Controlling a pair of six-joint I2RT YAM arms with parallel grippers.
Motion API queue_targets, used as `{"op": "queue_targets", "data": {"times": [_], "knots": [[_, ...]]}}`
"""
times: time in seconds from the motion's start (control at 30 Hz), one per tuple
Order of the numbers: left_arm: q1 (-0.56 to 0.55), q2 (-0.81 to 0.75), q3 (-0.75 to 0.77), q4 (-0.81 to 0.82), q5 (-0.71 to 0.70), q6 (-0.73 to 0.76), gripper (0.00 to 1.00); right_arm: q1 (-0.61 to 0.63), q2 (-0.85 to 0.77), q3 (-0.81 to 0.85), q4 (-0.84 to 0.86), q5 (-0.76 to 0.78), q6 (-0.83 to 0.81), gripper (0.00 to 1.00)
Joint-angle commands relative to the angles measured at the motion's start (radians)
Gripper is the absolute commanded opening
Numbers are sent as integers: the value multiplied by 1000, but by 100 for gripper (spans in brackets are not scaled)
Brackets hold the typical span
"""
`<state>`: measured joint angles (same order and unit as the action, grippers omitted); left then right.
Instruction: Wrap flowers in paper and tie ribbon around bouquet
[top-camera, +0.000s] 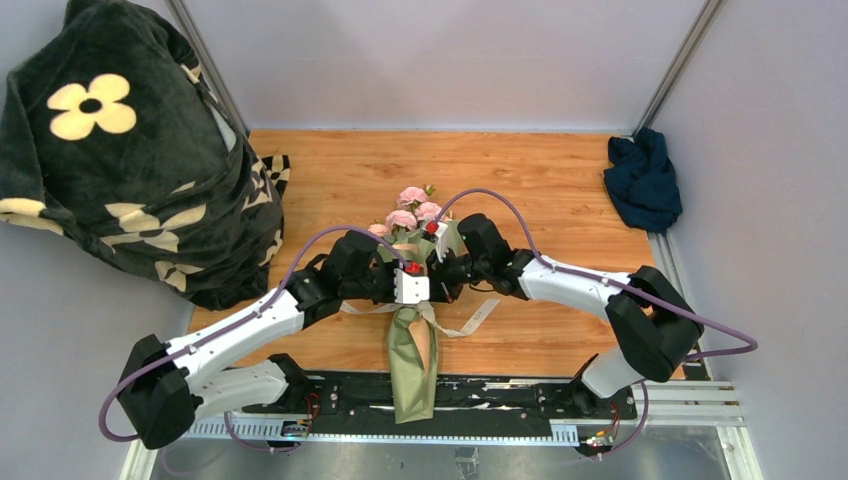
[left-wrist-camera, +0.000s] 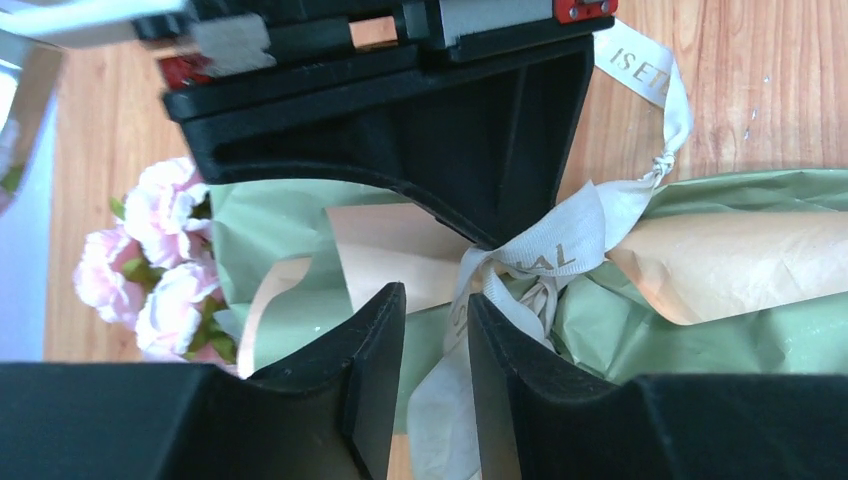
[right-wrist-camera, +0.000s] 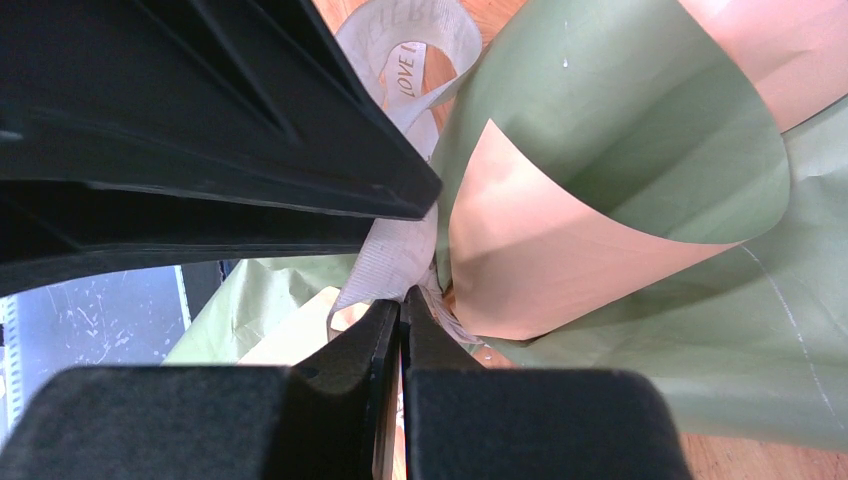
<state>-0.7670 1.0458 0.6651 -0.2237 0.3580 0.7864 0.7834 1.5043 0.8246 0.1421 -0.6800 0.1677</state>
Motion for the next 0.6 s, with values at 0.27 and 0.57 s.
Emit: {"op": "queue_targets", "data": {"times": [0.27,0.57], "knots": [[8,83,-1,81,-16,-27,12,-4,-9,-16,11,-22,-32,5],[9,-24,-23,-90,81,211,0,-27,-28,-51,19,67,17,7]]}}
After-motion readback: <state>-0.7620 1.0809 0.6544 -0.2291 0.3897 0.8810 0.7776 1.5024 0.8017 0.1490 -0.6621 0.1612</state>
